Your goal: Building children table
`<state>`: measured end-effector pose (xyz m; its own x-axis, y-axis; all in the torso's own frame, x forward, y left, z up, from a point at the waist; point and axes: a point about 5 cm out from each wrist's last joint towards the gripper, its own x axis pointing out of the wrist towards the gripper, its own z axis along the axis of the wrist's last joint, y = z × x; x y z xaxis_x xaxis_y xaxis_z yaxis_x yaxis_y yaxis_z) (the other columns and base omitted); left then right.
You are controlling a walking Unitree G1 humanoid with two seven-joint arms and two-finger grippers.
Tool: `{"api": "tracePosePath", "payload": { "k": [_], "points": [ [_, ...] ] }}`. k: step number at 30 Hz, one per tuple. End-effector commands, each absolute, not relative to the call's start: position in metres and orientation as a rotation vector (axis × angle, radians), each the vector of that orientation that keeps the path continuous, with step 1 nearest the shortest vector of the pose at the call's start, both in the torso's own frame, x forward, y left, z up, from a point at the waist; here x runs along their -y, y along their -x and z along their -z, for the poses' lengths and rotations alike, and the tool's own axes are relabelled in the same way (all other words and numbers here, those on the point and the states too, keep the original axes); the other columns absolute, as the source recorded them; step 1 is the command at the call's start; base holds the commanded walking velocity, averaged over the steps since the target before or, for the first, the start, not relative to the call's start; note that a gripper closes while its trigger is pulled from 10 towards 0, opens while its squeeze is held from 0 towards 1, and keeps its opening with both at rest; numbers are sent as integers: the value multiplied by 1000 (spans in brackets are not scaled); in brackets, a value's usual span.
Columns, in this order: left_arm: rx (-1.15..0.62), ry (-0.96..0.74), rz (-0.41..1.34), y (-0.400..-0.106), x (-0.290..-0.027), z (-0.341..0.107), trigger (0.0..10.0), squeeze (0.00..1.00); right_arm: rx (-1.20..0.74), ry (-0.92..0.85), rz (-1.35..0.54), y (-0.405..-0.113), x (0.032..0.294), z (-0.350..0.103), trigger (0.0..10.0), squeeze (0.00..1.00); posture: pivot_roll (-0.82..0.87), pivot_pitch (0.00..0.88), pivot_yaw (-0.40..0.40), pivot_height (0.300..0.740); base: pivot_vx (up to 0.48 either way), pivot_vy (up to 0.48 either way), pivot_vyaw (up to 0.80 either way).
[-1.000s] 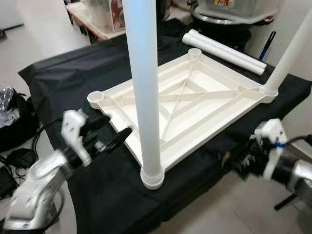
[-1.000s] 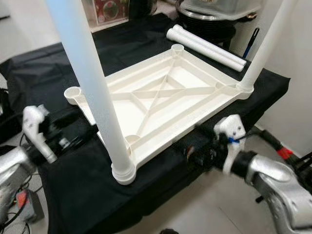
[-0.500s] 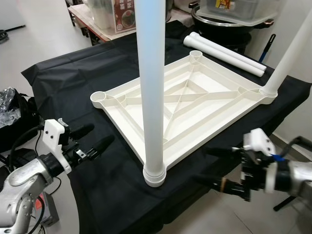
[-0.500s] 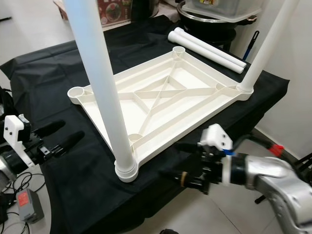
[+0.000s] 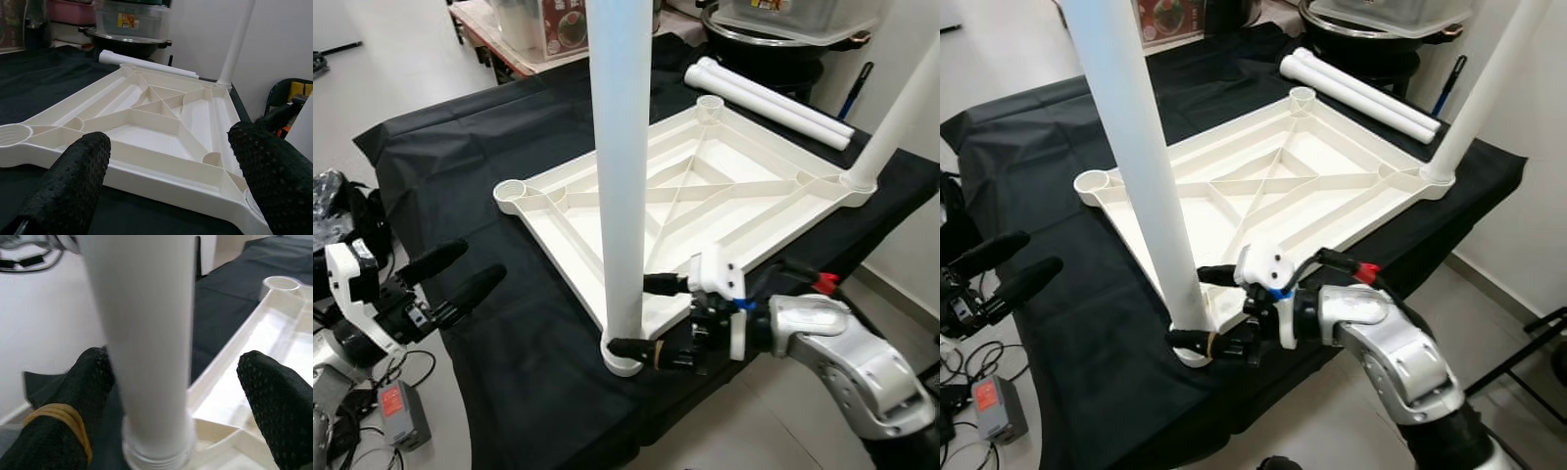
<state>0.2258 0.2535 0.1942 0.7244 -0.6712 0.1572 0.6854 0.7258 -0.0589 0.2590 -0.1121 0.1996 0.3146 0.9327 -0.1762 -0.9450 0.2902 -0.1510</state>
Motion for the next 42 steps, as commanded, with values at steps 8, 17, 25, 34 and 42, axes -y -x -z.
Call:
{"api": "tracePosePath", "payload": {
  "k": [8, 17, 25, 34, 42],
  "points": [
    [143, 132, 847, -225, -223, -193, 10000, 0, 53, 333, -865, -310, 115, -211, 10000, 0, -60, 134, -39, 740, 0, 0, 0],
    [149, 136, 913, -223, -203, -196, 10000, 0, 53, 291, -928, -315, 113, -213, 10000, 0, -50, 138, -47, 740, 0, 0, 0],
    [149, 126, 924, -223, -192, -196, 10000, 0, 71, 207, -1013, -317, 96, -210, 10000, 0, -45, 147, -48, 740, 0, 0, 0],
    [169, 113, 925, -224, -187, -203, 10000, 0, 107, 258, -764, -338, 93, -219, 0, 0, -44, 155, -50, 740, 0, 0, 0],
    [203, 91, 931, -224, -183, -212, 10000, 0, 76, 364, -606, -326, 62, -201, 0, 0, -38, 152, -54, 740, 0, 0, 0]
  ]
}}
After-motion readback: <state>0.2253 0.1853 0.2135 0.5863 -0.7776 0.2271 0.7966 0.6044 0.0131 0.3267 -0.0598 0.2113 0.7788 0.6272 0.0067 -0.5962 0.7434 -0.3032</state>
